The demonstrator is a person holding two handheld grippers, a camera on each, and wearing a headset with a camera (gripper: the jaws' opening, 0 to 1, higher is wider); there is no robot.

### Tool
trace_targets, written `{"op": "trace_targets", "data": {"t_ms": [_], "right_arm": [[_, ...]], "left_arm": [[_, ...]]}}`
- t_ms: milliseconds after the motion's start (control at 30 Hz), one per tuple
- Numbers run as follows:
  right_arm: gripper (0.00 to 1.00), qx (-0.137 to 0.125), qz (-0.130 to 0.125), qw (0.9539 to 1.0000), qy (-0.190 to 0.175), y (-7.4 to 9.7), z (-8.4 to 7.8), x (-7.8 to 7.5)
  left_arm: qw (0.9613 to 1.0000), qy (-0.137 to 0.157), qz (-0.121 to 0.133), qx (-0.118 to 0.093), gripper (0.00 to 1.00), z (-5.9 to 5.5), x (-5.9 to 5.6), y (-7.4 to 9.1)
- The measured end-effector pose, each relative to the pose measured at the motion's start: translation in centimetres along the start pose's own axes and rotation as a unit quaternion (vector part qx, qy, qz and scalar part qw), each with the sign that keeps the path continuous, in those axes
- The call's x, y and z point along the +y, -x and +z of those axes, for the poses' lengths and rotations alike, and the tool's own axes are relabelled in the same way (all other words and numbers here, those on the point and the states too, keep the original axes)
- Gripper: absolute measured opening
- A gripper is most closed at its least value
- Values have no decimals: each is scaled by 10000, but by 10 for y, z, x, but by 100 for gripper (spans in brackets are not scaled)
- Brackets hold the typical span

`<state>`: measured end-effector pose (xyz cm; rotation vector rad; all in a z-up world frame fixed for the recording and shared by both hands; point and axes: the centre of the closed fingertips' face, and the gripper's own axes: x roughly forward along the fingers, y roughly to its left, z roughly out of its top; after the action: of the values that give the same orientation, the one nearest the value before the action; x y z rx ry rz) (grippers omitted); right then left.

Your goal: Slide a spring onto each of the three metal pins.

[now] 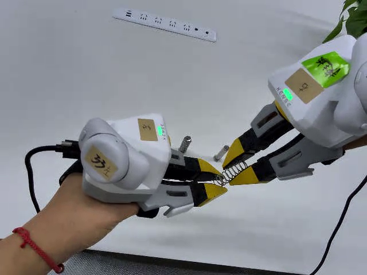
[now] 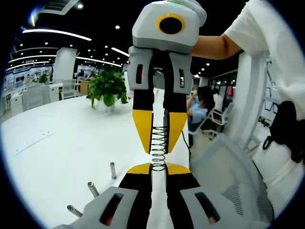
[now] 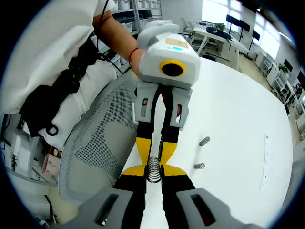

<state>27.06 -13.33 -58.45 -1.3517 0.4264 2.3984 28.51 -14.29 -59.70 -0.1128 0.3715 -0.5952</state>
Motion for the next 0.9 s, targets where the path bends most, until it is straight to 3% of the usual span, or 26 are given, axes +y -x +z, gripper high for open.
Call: {"op": "trace_targets", "data": {"t_ms": [700, 900], "right_arm": [[12, 3, -112, 9999, -114, 0, 5, -2], [12, -26, -171, 9997, -183, 2, 6, -3]], "left_arm": [[10000, -7, 45, -70, 11, 0, 2, 3], [9999, -21, 101, -20, 12, -5, 3, 8]]}}
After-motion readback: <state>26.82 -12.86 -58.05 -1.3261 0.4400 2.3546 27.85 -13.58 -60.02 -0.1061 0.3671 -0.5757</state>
